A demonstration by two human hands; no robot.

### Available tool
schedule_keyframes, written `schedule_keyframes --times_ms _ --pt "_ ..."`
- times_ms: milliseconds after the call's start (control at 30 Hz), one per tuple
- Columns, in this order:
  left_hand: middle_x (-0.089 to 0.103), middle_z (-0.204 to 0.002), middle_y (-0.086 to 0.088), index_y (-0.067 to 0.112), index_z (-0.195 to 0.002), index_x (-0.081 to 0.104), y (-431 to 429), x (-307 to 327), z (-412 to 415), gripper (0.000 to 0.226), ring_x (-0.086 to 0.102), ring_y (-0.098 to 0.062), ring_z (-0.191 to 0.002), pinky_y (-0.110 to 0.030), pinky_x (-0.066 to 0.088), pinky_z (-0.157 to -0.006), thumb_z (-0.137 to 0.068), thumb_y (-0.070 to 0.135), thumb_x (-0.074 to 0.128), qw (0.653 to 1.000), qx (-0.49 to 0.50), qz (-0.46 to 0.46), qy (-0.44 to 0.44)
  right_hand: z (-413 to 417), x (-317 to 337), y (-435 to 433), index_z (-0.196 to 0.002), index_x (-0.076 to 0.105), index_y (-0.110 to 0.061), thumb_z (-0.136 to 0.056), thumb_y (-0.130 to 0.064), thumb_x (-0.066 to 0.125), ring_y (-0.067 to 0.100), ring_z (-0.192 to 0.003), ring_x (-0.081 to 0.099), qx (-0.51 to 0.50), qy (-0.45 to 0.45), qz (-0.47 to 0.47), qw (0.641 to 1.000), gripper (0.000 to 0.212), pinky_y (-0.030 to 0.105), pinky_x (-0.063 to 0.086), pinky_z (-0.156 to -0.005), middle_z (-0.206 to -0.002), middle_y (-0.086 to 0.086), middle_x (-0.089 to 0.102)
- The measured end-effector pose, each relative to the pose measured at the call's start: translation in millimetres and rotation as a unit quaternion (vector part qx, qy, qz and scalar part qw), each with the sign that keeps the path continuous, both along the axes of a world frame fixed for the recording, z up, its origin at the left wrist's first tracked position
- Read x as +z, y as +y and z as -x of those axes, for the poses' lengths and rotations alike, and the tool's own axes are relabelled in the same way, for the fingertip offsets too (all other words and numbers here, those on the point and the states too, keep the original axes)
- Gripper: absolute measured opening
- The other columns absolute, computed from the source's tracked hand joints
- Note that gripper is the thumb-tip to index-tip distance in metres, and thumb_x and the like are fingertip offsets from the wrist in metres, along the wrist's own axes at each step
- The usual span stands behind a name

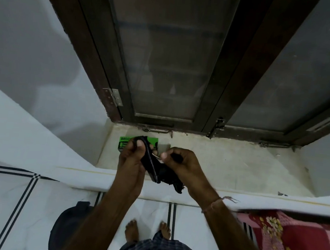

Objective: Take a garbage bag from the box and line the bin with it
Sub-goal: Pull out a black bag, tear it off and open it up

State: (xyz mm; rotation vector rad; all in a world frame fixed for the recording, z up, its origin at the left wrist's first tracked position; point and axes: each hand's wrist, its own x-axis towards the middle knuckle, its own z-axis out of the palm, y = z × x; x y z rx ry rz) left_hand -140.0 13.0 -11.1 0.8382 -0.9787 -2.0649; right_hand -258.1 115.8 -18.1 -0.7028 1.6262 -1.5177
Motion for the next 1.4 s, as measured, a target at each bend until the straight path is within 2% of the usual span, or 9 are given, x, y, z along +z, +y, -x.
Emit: schedule_keyframes --times_ms 100,333,567,733,833,967,1067,1267,1400 --pt "0.068 -0.078 -0.005 0.006 -0.095 0.058 3.9 0.2 -0.5 0.018 0.067 -0.017 -0.067 -0.034 0.06 -0.07 -0.104 0.016 0.047 1.0 -0.005 0.012 0.0 0.8 -4.6 1.4 -0.077 0.068 -0.001 -0.092 -0.031 0.071 0.021 -0.069 0.062 0.021 0.031 -0.009 0.999 0.034 0.038 0.052 -0.068 -0.071 0.02 0.067" --pt "0.055 -0.073 0.0 0.01 -0.099 0.049 5.7 -6.2 3.3 0.025 0.051 -0.015 -0.063 -0.032 0.057 -0.066 -0.092 0.032 0.058 0.991 -0.035 -0.108 0.074 -22.4 -8.2 -1.3 -0.074 0.066 -0.013 -0.095 -0.027 0.064 0.028 -0.085 0.06 -0.018 -0.246 0.088 0.965 0.025 0.039 0.051 -0.085 -0.088 0.017 0.062" --pt "0.054 -0.062 0.004 0.011 -0.092 0.05 8.9 -7.7 5.8 0.025 0.044 -0.017 -0.066 -0.032 0.056 -0.072 -0.092 0.033 0.061 0.986 -0.036 -0.148 0.073 -39.7 5.8 -2.1 -0.062 0.067 -0.011 -0.106 -0.008 0.04 0.025 -0.08 0.072 -0.077 -0.379 0.14 0.911 0.052 0.033 0.061 -0.083 -0.076 0.013 0.072" --pt "0.05 -0.055 0.003 0.01 -0.085 0.049 17.5 12.5 9.7 0.023 0.049 -0.01 -0.043 -0.028 0.059 -0.056 -0.102 0.023 0.042 0.973 -0.022 -0.199 0.117 -45.2 10.5 -3.8 -0.061 0.069 -0.011 -0.107 -0.016 0.04 0.027 -0.079 0.069 -0.098 -0.402 0.134 0.901 0.055 0.036 0.061 -0.083 -0.074 0.013 0.07" --pt "0.051 -0.058 0.001 0.009 -0.087 0.048 17.3 12.3 6.8 0.017 0.047 -0.008 -0.04 -0.024 0.056 -0.051 -0.097 0.023 0.043 0.971 -0.024 -0.2 0.127 -49.3 10.7 -4.5 -0.062 0.067 -0.01 -0.095 -0.024 0.053 0.027 -0.078 0.068 -0.103 -0.398 0.124 0.903 0.038 0.036 0.061 -0.084 -0.073 0.013 0.069" --pt "0.053 -0.071 0.0 0.011 -0.092 0.048 14.8 2.6 0.6 0.018 0.049 -0.008 -0.052 -0.024 0.053 -0.058 -0.104 0.023 0.04 0.99 -0.017 -0.111 0.083 -50.1 5.2 -4.1 -0.079 0.066 -0.006 -0.088 -0.032 0.067 0.028 -0.082 0.068 -0.108 -0.413 0.131 0.895 0.028 0.039 0.061 -0.085 -0.082 0.014 0.069" --pt "0.054 -0.072 0.0 0.012 -0.092 0.046 19.0 3.4 -1.3 0.018 0.051 -0.012 -0.059 -0.028 0.054 -0.067 -0.105 0.024 0.04 0.997 -0.011 -0.048 0.064 -44.0 6.3 -6.5 -0.078 0.07 -0.006 -0.103 -0.032 0.05 0.029 -0.081 0.069 -0.091 -0.427 0.156 0.886 0.041 0.044 0.059 -0.089 -0.08 0.012 0.07" --pt "0.048 -0.075 -0.001 0.015 -0.091 0.047 5.0 9.2 -8.6 0.014 0.043 -0.005 -0.048 -0.017 0.042 -0.045 -0.099 0.026 0.044 0.992 -0.03 -0.1 0.076 -33.6 7.9 -5.9 -0.078 0.058 -0.01 -0.079 -0.041 0.072 0.011 -0.063 0.055 -0.094 -0.361 0.081 0.924 0.034 0.026 0.053 -0.067 -0.066 -0.002 0.058" --pt "0.053 -0.077 -0.002 0.009 -0.099 0.048 9.8 5.3 -7.9 0.02 0.046 -0.009 -0.056 -0.023 0.048 -0.056 -0.108 0.021 0.035 0.999 -0.025 0.004 0.02 -30.2 9.9 -10.4 -0.079 0.065 -0.013 -0.096 -0.034 0.059 0.014 -0.068 0.059 -0.053 -0.31 0.055 0.948 0.028 0.029 0.053 -0.076 -0.071 0.0 0.061"
